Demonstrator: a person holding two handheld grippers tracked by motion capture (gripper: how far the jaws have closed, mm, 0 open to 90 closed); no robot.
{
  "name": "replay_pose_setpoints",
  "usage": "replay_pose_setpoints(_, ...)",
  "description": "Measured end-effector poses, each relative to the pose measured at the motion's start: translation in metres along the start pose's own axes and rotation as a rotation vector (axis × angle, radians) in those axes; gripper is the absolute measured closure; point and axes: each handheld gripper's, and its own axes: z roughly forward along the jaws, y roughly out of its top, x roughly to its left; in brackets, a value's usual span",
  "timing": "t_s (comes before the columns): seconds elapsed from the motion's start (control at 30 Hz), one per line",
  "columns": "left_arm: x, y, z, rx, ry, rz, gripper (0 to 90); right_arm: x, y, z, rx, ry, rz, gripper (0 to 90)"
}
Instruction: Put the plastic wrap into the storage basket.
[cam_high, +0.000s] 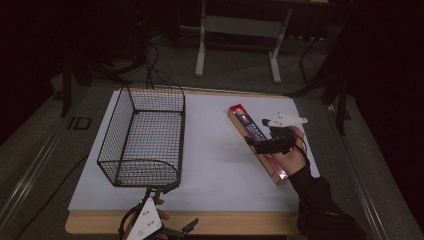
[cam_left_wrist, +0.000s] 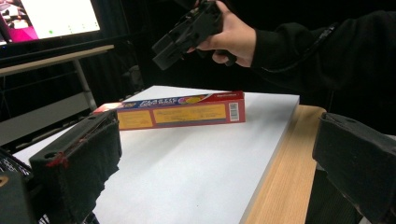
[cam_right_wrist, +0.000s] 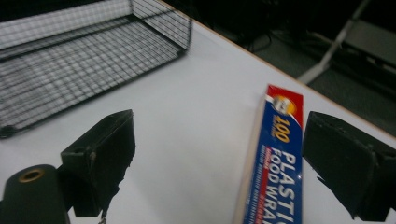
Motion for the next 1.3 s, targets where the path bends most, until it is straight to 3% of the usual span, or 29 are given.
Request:
replay_pose_setpoints(0.3, 0.0, 0.0, 0.0, -0.002, 0.0, 0.001, 1.8, -0.022, -0.005, 0.018, 0.108, -0.057, 0.058, 12.8)
replay_pose_setpoints(0.53, 0.0, 0.0, 0.0, -0.001, -0.004, 0.002, 1.8, -0.04, -0.008, 0.035, 0.215, -0.059, 0.161, 12.5)
replay_pose_setpoints(0.7, 0.0, 0.0, 0.0, 0.001, -0.007, 0.004, 1.8, -0.049, -0.01, 0.046, 0.254, -0.073, 0.189, 12.4)
replay_pose_setpoints(0.83, 0.0, 0.0, 0.0, 0.005, -0.01, 0.007, 1.8, -0.058, -0.013, 0.055, 0.283, -0.065, 0.244, 13.5)
replay_pose_setpoints(0.93, 0.0, 0.0, 0.0, 0.005, -0.01, 0.007, 1.8, -0.061, -0.017, 0.061, 0.318, -0.082, 0.252, 13.7)
replay_pose_setpoints(1.3, 0.0, 0.0, 0.001, 0.007, -0.012, 0.007, 1.8, -0.069, -0.03, 0.082, 0.425, -0.074, 0.282, 13.7)
